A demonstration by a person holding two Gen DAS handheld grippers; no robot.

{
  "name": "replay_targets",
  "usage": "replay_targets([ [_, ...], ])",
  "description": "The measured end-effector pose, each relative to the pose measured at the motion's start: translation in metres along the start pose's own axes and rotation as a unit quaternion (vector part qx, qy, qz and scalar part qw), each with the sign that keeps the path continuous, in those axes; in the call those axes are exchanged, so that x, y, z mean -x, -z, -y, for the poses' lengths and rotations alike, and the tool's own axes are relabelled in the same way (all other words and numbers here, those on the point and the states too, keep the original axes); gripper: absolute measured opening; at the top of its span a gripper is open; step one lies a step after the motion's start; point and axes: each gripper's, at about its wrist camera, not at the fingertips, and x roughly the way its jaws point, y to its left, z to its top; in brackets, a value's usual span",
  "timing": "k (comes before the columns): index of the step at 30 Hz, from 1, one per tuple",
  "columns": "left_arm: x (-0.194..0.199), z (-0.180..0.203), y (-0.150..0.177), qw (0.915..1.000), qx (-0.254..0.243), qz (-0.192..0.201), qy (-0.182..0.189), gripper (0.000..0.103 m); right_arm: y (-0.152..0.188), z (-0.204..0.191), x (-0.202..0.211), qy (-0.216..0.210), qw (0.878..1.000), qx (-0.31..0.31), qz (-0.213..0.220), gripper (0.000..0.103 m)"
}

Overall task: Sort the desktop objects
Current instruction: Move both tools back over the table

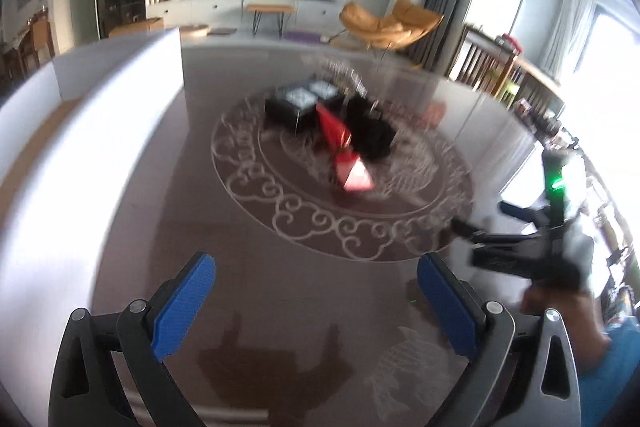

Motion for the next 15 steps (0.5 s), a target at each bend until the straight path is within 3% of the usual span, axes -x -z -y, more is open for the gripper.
replay_targets([
  [7, -0.052, 0.005, -0.001, 0.9995, -0.011, -0.014, -0.027, 0.103, 0.002, 0.004, -0.004, -0.007, 1.000, -0.013, -0.011, 0.103],
  [15, -0.077, 0.001, -0.003, 0.9982, -0.012, -0.036, -0.046, 0.103, 0.002, 0.004, -0.004, -0.012, 1.000, -0.018, -0.013, 0.103],
])
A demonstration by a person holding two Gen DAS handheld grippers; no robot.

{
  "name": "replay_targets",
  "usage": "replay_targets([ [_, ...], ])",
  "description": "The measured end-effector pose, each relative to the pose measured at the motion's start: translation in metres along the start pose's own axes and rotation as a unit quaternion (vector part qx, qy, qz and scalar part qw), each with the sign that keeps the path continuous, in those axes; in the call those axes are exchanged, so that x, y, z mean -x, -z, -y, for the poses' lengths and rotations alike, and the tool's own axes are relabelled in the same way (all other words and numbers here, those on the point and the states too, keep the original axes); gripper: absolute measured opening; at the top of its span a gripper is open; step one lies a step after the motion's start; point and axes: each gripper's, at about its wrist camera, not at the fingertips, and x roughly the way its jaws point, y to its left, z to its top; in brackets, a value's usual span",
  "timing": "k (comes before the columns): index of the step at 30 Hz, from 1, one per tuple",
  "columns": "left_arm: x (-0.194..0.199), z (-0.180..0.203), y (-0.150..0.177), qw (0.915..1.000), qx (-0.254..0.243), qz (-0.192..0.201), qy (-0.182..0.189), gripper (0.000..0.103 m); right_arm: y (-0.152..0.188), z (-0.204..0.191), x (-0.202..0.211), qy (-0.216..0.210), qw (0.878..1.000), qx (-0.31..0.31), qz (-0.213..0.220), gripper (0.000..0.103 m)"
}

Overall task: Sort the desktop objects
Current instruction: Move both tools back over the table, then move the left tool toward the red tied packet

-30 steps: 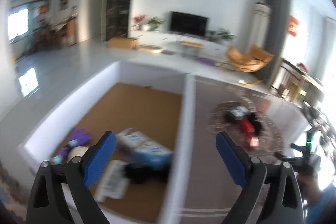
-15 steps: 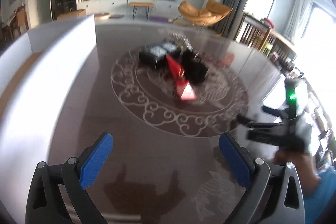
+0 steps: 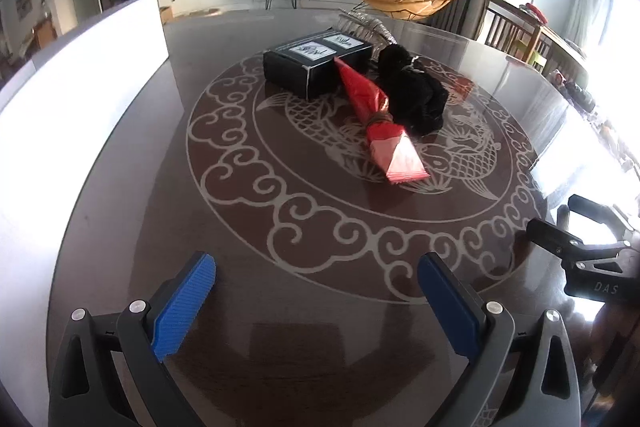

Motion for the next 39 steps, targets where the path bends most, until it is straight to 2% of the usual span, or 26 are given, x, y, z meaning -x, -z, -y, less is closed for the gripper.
replay_targets([
  [3, -0.003, 0.001, -0.001, 1.0000, -0.006, -0.005, -0.002, 0.103, 0.000, 0.000, 0.000, 0.000, 1.000, 0.000, 0.000, 0.103],
  [5, -0.007, 0.009, 0.000, 0.9991, -0.030, -0.017, -0.026, 0.103, 0.000, -0.001, 0.000, 0.000, 1.000, 0.000, 0.000, 0.103],
  [39, -0.005, 0.010, 0.000, 0.9992, -0.031, -0.015, -0.023, 0.103, 0.000, 0.001, 0.001, 0.000, 1.000, 0.000, 0.000, 0.103],
])
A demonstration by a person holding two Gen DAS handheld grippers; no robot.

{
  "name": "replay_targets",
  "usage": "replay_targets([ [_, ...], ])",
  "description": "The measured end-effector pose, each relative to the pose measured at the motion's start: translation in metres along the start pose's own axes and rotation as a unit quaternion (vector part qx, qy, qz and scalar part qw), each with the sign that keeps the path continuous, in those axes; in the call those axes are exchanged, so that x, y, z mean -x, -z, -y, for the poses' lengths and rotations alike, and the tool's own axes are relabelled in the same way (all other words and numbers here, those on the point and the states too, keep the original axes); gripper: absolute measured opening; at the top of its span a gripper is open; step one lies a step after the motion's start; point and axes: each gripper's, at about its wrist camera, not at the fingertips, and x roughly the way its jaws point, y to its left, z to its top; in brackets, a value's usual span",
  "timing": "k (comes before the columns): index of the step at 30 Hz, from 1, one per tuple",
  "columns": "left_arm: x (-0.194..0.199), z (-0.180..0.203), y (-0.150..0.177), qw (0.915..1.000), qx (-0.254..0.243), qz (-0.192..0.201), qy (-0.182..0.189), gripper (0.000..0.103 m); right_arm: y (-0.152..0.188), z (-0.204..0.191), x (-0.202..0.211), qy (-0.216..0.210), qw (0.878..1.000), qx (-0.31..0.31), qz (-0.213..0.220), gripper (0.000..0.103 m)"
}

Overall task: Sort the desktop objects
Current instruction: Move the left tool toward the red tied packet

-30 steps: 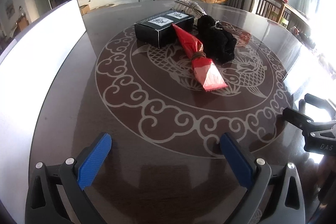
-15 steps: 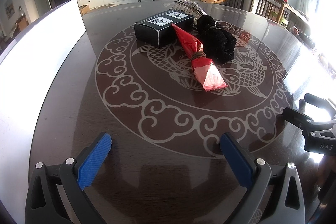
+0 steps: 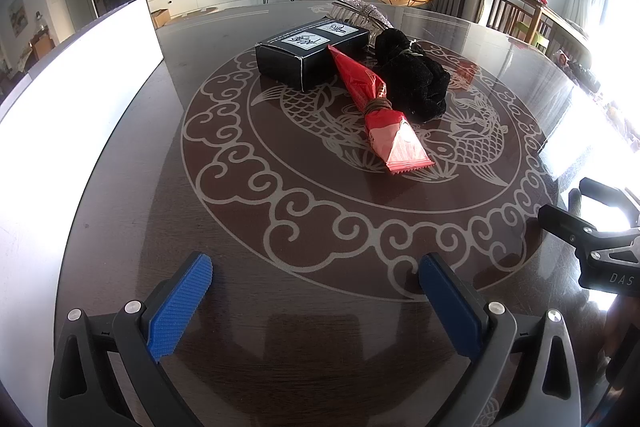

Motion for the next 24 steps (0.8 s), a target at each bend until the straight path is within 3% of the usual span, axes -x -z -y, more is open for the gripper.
replay_targets([
  [11, 0.000, -0.001, 0.001, 1.0000, 0.001, 0.001, 0.002, 0.103, 0.000, -0.001, 0.000, 0.000, 1.000, 0.000, 0.000, 0.103],
  [15, 0.000, -0.005, -0.003, 0.9997, 0.015, 0.002, 0.021, 0.103, 0.000, -0.001, 0.000, 0.000, 1.000, 0.000, 0.000, 0.103],
  [19, 0.006, -0.009, -0.026, 0.9963, 0.043, 0.027, 0.070, 0.103, 0.000, 0.000, 0.000, 0.000, 1.000, 0.000, 0.000, 0.103],
  [22, 0.001, 0.003, -0.055, 0.9964, 0.023, 0.044, 0.068, 0.103, 0.000, -0.001, 0.000, 0.000, 1.000, 0.000, 0.000, 0.103],
  [24, -0.017, 0.015, -0.071, 0.9984, -0.003, 0.027, 0.049, 0.103, 0.000, -0.001, 0.000, 0.000, 1.000, 0.000, 0.000, 0.103],
])
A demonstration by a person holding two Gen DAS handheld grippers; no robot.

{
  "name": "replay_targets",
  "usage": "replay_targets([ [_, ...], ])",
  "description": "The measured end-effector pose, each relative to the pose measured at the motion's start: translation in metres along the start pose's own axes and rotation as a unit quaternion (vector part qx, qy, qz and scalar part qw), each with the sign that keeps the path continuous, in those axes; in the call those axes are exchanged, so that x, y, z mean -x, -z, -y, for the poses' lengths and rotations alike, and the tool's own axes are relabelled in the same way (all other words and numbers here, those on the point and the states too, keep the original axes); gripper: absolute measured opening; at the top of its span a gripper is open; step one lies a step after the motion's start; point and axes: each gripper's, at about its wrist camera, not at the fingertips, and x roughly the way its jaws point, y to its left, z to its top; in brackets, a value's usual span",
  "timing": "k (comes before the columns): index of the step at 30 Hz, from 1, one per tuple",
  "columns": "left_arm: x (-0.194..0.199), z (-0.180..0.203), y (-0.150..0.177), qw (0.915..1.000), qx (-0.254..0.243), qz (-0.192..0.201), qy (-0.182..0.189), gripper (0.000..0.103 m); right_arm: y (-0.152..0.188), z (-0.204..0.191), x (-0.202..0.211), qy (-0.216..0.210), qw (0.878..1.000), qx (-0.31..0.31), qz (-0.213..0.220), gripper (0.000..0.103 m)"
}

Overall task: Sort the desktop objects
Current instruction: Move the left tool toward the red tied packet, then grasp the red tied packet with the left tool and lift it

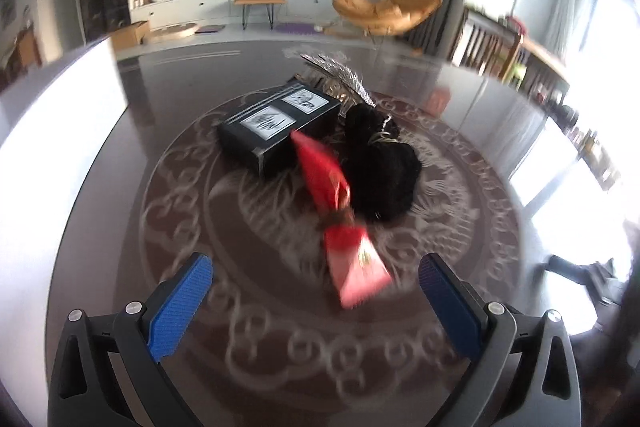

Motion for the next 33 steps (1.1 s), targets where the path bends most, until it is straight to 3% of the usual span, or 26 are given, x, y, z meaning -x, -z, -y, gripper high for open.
replay_targets([
  [4, -0.045, 0.007, -0.015, 0.9979, -0.025, -0.051, -0.032, 0.103, 0.000, 0.000, 0.000, 0.000, 1.000, 0.000, 0.000, 0.103],
  [12, -0.067, 0.005, -0.038, 0.9977, -0.026, -0.052, -0.034, 0.103, 0.000, 0.001, 0.000, 0.000, 1.000, 0.000, 0.000, 0.103],
  [14, -0.063, 0.006, -0.039, 0.9983, -0.031, -0.037, -0.031, 0.079, 0.000, 0.000, 0.000, 0.000, 1.000, 0.000, 0.000, 0.103],
  [15, -0.060, 0.008, -0.039, 0.9986, -0.035, -0.028, -0.029, 0.055, 0.000, 0.001, 0.000, 0.000, 1.000, 0.000, 0.000, 0.103],
  [16, -0.057, 0.010, -0.038, 0.9986, -0.038, -0.026, -0.027, 0.038, 0.000, 0.001, 0.000, 0.000, 1.000, 0.000, 0.000, 0.103],
  [18, -0.050, 0.014, -0.033, 0.9984, -0.046, -0.022, -0.026, 0.026, 0.000, 0.001, 0.000, 0.000, 1.000, 0.000, 0.000, 0.103],
  [29, 0.022, -0.024, 0.054, 0.9986, -0.008, 0.005, -0.052, 0.024, 0.000, 0.000, 0.000, 0.000, 1.000, 0.000, 0.000, 0.103],
  [32, 0.031, -0.035, 0.066, 0.9983, 0.011, 0.010, -0.057, 0.031, 0.000, 0.001, 0.000, 0.000, 1.000, 0.000, 0.000, 0.103],
  [33, 0.031, -0.037, 0.065, 0.9983, 0.014, 0.008, -0.056, 0.048, 0.000, 0.001, 0.000, 0.000, 1.000, 0.000, 0.000, 0.103],
])
